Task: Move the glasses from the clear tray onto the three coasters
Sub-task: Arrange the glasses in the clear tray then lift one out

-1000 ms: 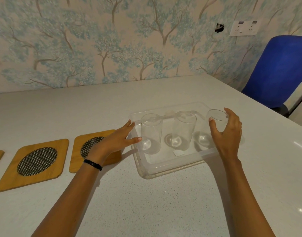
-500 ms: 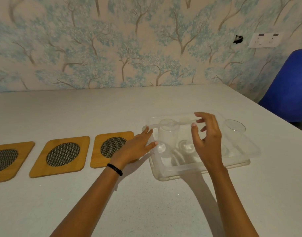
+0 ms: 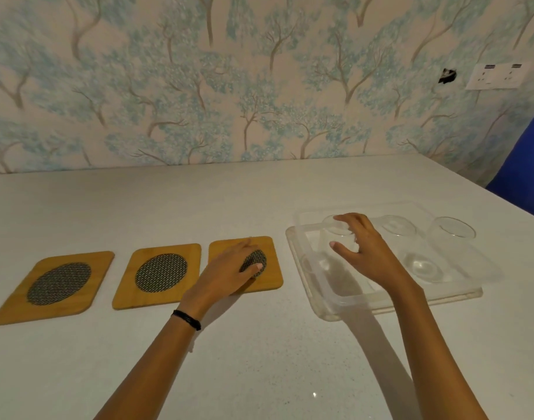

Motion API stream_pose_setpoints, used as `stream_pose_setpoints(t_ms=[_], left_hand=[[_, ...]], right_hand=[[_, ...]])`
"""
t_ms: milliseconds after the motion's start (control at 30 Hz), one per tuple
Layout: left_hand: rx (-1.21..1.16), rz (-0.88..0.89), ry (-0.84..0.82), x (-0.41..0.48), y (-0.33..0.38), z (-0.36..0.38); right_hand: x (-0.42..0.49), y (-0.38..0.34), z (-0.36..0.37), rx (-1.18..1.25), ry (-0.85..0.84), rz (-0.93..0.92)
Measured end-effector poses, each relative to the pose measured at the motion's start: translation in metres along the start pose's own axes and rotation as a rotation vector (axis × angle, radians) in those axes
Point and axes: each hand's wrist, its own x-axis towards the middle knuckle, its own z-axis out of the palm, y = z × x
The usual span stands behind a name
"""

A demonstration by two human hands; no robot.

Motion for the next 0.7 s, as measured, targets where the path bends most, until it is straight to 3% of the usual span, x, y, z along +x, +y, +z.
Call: stream_pose_setpoints(t_ms=[267,700], left_hand=[[0.125,-0.027,0.035,-0.019,-0.046,-0.020],[0.220,-0.064,-0.167,-0.016,-0.080,-0.025]], right_hand=[[0.030,-0.011,-0.016,-0.003,-0.229,0.199],[0.038,-0.014,-0.012,-0.047,-0.177,0.297]])
